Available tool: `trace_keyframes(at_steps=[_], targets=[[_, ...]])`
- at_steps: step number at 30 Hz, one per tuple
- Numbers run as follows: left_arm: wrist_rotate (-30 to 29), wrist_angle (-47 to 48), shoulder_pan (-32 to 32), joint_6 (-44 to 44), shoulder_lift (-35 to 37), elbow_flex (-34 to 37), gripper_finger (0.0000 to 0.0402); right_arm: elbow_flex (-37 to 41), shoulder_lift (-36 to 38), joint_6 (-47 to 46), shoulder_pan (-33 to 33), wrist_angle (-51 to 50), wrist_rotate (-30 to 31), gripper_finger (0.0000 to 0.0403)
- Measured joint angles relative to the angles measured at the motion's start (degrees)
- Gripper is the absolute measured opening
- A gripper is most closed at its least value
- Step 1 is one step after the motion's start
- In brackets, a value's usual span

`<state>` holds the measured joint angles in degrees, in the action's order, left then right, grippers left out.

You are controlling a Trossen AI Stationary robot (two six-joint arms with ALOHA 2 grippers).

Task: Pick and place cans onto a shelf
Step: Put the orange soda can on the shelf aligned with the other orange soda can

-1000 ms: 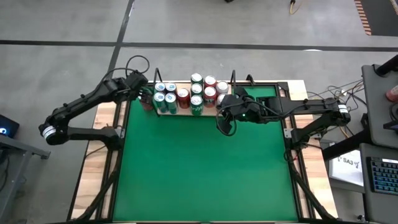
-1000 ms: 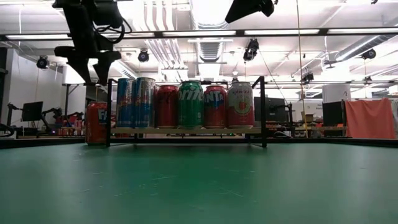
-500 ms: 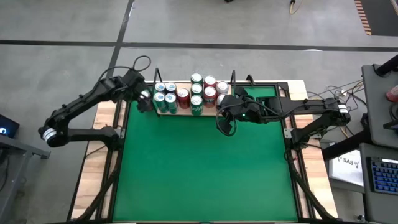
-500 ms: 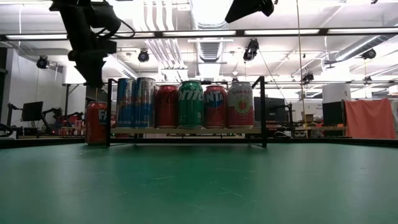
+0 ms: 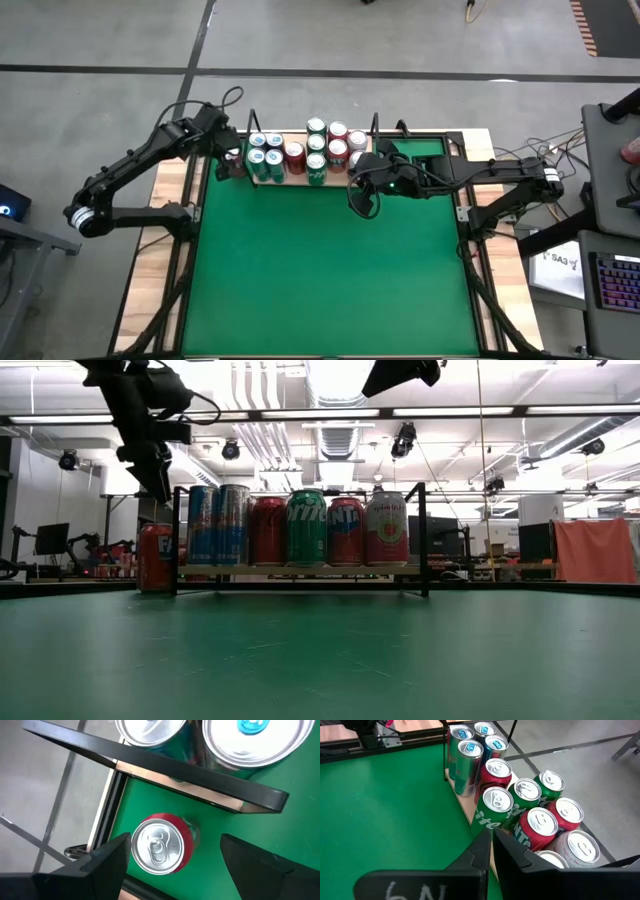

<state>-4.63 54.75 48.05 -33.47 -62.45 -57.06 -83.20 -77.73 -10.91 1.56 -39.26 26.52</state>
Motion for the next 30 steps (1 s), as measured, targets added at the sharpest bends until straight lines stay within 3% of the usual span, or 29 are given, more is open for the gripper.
trace_keyframes(at_steps=[5,14,21,23,25,27,30], targets=[[-0.17,0.20,0.58,-2.45,0.61,0.00,0.0290,0.00,-0.02,1.11,-0.02,-0.05,0.00,0.0012],[-11.59,4.02,1.35,-2.49,-0.66,0.04,0.0302,0.00,-0.02,2.97,-0.02,-0.05,0.02,0.0012],[-13.55,2.17,1.33,-5.29,-0.82,0.09,0.0304,0.00,-0.02,3.68,-0.02,-0.03,0.01,0.0012],[-16.94,1.81,1.28,-8.65,-1.28,0.11,0.0304,0.00,-0.02,4.17,-0.02,-0.10,0.02,0.0012],[-19.03,0.62,1.30,-5.35,-1.86,0.20,0.0302,0.00,-0.02,4.77,-0.02,-0.36,0.02,0.0012],[-17.69,-0.59,1.38,-0.24,-2.30,0.20,0.0299,0.00,-0.04,5.47,-0.04,-0.64,0.02,0.0012],[-6.71,4.17,3.15,-8.01,-3.45,0.26,0.0291,0.00,-0.04,5.54,-0.04,-1.20,0.01,0.0012]])
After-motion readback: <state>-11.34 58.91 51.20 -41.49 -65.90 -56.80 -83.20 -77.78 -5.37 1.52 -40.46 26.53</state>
